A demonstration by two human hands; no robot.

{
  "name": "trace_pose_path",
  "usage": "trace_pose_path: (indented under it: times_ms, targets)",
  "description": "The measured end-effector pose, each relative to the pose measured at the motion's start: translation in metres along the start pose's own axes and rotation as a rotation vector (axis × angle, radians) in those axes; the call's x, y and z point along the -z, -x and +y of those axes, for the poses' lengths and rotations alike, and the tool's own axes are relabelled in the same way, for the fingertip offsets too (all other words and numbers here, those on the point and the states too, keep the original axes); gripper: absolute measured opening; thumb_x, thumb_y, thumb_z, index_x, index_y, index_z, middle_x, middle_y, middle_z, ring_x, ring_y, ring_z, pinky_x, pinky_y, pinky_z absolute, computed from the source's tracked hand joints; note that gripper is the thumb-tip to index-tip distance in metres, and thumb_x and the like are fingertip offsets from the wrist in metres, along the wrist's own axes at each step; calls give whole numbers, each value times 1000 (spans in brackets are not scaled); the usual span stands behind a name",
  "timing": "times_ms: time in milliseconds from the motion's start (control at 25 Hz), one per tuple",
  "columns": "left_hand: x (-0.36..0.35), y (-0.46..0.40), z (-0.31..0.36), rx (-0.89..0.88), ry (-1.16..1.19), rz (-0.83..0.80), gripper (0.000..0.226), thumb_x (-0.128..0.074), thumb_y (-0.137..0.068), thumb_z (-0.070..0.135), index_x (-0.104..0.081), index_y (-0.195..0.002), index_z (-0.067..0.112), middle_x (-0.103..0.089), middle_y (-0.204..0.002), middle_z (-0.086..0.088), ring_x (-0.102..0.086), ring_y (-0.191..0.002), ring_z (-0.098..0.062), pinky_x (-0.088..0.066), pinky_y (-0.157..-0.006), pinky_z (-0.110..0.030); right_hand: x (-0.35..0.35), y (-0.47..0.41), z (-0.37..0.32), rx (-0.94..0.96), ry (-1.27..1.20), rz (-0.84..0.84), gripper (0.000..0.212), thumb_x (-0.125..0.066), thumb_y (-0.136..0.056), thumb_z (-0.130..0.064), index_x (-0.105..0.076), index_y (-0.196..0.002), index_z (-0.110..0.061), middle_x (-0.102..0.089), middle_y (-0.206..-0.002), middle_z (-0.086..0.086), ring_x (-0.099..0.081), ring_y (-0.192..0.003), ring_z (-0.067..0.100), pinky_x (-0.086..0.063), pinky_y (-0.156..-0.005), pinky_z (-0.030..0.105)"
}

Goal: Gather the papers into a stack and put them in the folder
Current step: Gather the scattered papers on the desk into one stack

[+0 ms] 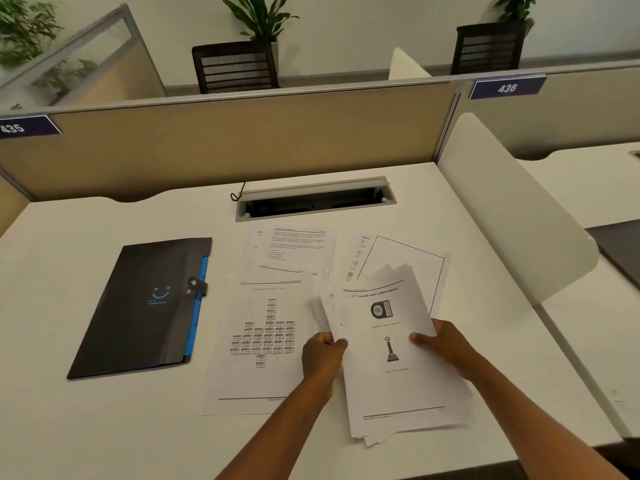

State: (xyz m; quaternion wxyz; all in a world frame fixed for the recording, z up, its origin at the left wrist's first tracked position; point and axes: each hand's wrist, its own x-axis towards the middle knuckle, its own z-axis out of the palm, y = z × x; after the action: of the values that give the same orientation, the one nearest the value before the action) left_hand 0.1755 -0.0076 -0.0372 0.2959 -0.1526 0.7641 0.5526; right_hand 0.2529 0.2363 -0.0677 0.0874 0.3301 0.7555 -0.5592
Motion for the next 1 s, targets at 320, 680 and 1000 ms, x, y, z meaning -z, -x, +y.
trace_pose_path:
  times_ms: [320,680,1000]
  targets:
    - [-13,4,7,-93,-48,44,18,-67,-79,21,-67,-97,22,-67,-113,-1,-64,-95,-17,-55,-75,-26,0,1,3,0,12,3,16,-76,-80,-24,-71,-95,-20,-78,-88,3,-75,-77,24,-61,-76,46]
    - [-21,-4,13,-135,-44,82,34,-69,-81,19,-54,-111,25,-57,-130,-2,-61,-105,-20,-57,-85,-33,0,5,0,-2,47,18,15,-75,-81,-25,-70,-95,-21,-77,-88,1,-75,-76,23,-62,-74,42]
    - [-21,1,13,-220,-57,61,87,-66,-83,4,-18,-150,31,-51,-143,2,-59,-115,-23,-54,-93,-33,-1,10,-6,-1,28,1,18,-77,-81,-25,-71,-96,-18,-77,-87,1,-75,-74,19,-62,-73,39]
